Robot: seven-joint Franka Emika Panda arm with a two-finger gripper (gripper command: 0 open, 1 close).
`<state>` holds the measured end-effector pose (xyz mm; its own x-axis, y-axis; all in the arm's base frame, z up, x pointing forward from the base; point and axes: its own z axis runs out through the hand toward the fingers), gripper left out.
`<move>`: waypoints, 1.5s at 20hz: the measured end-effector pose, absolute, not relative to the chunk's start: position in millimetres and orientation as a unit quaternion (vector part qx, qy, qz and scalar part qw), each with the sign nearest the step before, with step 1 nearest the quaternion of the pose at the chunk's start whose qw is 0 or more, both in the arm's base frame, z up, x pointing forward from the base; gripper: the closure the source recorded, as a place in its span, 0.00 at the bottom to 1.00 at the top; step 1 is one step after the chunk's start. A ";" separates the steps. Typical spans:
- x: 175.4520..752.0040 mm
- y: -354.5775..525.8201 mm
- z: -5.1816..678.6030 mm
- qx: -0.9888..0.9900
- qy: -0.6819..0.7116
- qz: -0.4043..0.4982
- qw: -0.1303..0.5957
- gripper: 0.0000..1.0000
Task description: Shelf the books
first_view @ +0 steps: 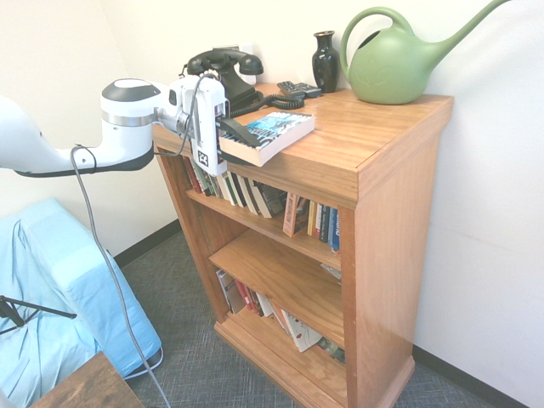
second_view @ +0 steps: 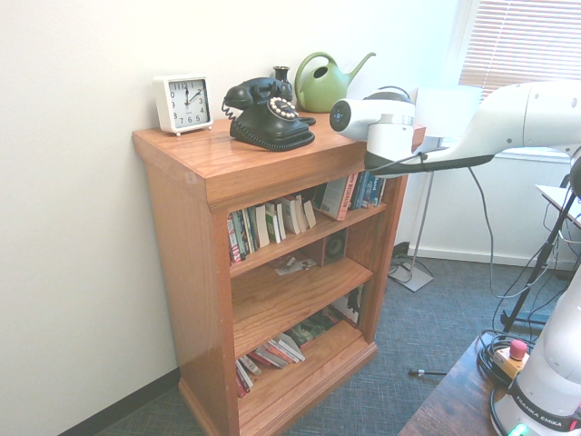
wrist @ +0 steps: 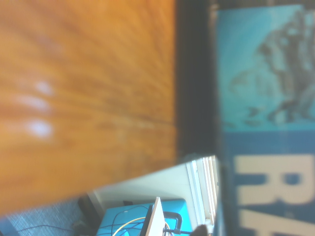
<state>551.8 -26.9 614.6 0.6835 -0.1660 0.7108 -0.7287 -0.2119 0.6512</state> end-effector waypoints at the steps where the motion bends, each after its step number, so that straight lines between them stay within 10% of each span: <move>1: 551.2 -27.9 615.8 0.734 -0.306 0.257 0.549 1.00; 13: 522.1 -28.7 646.6 0.757 -0.349 0.266 0.485 1.00; 21: 416.7 -10.5 688.3 0.813 -0.380 0.307 0.317 1.00; 30: 343.4 -8.1 565.5 0.874 -0.377 0.284 0.116 1.00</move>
